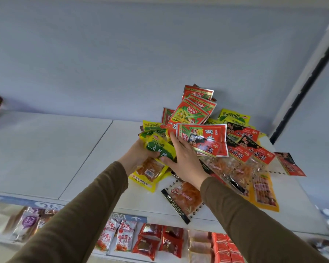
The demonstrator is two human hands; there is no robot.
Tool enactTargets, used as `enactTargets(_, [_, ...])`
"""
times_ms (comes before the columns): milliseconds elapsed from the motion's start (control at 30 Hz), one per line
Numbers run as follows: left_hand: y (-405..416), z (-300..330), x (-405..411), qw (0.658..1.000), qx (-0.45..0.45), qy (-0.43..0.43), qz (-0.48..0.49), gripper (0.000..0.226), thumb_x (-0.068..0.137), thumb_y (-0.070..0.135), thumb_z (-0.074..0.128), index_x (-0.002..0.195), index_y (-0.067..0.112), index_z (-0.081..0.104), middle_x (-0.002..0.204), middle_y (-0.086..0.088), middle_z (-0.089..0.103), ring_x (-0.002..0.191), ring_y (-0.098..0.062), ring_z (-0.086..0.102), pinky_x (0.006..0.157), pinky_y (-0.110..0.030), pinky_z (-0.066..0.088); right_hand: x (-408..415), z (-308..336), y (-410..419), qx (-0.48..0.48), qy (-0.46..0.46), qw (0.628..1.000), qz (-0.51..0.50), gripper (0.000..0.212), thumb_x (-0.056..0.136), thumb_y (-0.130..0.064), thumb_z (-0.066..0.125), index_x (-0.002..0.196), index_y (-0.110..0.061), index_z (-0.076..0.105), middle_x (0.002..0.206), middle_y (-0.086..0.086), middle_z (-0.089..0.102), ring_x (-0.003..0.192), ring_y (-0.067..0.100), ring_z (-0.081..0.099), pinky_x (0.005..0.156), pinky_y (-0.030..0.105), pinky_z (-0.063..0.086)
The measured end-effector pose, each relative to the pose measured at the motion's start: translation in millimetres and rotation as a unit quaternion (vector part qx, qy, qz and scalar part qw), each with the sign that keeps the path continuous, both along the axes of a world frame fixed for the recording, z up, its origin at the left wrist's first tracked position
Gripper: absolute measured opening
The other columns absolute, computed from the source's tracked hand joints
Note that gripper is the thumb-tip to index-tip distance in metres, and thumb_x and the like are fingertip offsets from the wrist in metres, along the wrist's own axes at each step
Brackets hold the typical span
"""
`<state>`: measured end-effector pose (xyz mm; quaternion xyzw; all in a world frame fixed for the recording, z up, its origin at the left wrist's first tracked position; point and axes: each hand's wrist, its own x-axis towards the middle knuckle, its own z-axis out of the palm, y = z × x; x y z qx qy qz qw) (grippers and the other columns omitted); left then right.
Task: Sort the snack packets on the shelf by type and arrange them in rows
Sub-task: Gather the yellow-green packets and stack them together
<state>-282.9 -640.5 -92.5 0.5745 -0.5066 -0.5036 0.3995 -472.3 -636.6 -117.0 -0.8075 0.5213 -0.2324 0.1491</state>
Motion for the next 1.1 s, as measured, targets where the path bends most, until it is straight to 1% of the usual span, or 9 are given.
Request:
enactTargets(167, [4.6, -0.5, 45.3, 0.997, -0.005, 0.043, 0.066, 0.042, 0.084, -0.008, 0.076, 0.124, 0.0, 0.064, 0.113, -0.019, 0.075, 0.09, -0.029, 0.076, 0.071, -0.035, 0.064, 0.1, 0.7, -4.4, 0.021, -0.029, 0.999, -0.011, 0.09, 0.095, -0.069, 0.047, 0.163, -0.035, -0.001, 0.169, -0.006, 0.019, 0.155, 0.015, 0.009, 0.124, 0.045, 0.017])
enactTargets(233, [5.8, 1.2, 64.9, 0.995, -0.007, 0.063, 0.082, 0.039, 0.085, -0.008, 0.074, 0.122, 0.001, 0.065, 0.113, -0.02, 0.075, 0.094, -0.035, 0.075, 0.077, -0.04, 0.064, 1.7, 1.0, -4.4, 0.018, -0.034, 0.999, -0.017, 0.086, 0.096, -0.066, 0.05, 0.163, -0.034, 0.007, 0.167, -0.006, 0.024, 0.155, 0.016, 0.011, 0.124, 0.045, 0.019])
enactTargets(433, [13.8, 4.4, 89.6, 0.982, -0.04, 0.151, 0.11, 0.03, 0.085, -0.007, 0.074, 0.107, 0.014, 0.069, 0.106, -0.012, 0.079, 0.082, -0.024, 0.078, 0.064, -0.033, 0.063, 30.8, 19.7, 0.6, -0.043, -0.129, 0.991, -0.014, 0.086, 0.094, -0.061, 0.06, 0.161, -0.033, 0.015, 0.163, -0.008, 0.03, 0.148, 0.006, 0.018, 0.119, 0.032, 0.023])
enactTargets(600, [15.8, 9.2, 80.6, 0.969, -0.061, 0.217, 0.105, 0.027, 0.088, -0.004, 0.072, 0.107, 0.015, 0.072, 0.109, -0.014, 0.078, 0.087, -0.029, 0.078, 0.068, -0.039, 0.063, 64.7, 48.7, -5.5, 0.171, -0.429, 0.887, -0.016, 0.12, 0.076, -0.06, 0.08, 0.161, -0.042, -0.003, 0.17, -0.014, 0.006, 0.154, 0.013, 0.015, 0.112, 0.036, 0.022])
enactTargets(800, [17.0, 25.1, 64.0, 0.954, -0.053, 0.263, 0.136, 0.045, 0.088, 0.005, 0.074, 0.131, 0.0, 0.062, 0.122, -0.024, 0.071, 0.109, -0.048, 0.068, 0.095, -0.065, 0.053, 88.1, 46.4, -17.9, 0.275, -0.5, 0.821, -0.023, 0.131, 0.064, -0.065, 0.083, 0.161, -0.036, 0.001, 0.169, -0.006, 0.016, 0.152, 0.02, 0.026, 0.109, 0.038, 0.034])
enactTargets(900, [17.7, 28.8, 58.5, 0.961, -0.047, 0.236, 0.139, 0.045, 0.089, 0.014, 0.077, 0.13, 0.003, 0.063, 0.12, -0.024, 0.072, 0.102, -0.047, 0.072, 0.087, -0.066, 0.056, 90.3, 44.9, -23.6, 0.279, -0.49, 0.825, -0.006, 0.11, 0.076, -0.048, 0.086, 0.16, -0.025, 0.018, 0.158, -0.005, 0.034, 0.14, 0.015, 0.037, 0.098, 0.026, 0.035])
enactTargets(967, [16.9, 30.6, 55.6, 0.957, -0.047, 0.261, 0.119, 0.042, 0.093, 0.019, 0.073, 0.131, 0.004, 0.063, 0.122, -0.024, 0.072, 0.093, -0.039, 0.076, 0.069, -0.05, 0.063, 88.4, 44.5, -25.6, 0.272, -0.47, 0.839, -0.017, 0.087, 0.08, -0.041, 0.085, 0.15, -0.022, 0.037, 0.142, -0.008, 0.049, 0.134, 0.012, 0.048, 0.093, 0.025, 0.039])
enactTargets(1033, [15.7, 32.7, 51.9, 0.945, -0.036, 0.307, 0.105, 0.041, 0.1, 0.033, 0.062, 0.131, 0.008, 0.064, 0.122, -0.019, 0.073, 0.098, -0.036, 0.075, 0.076, -0.048, 0.063, 84.5, 44.6, -26.4, 0.262, -0.477, 0.838, -0.037, 0.056, 0.084, -0.036, 0.083, 0.131, -0.024, 0.054, 0.127, -0.006, 0.063, 0.111, 0.006, 0.065, 0.083, 0.023, 0.049])
enactTargets(1100, [11.9, 33.8, 49.8, 0.947, -0.025, 0.293, 0.131, 0.045, 0.104, 0.047, 0.051, 0.128, 0.012, 0.067, 0.12, -0.013, 0.075, 0.104, -0.033, 0.074, 0.094, -0.053, 0.058, 80.7, 46.4, -26.4, 0.274, -0.516, 0.808, -0.071, 0.05, 0.087, -0.036, 0.08, 0.127, -0.02, 0.055, 0.122, 0.0, 0.067, 0.104, 0.014, 0.067, 0.086, 0.033, 0.054])
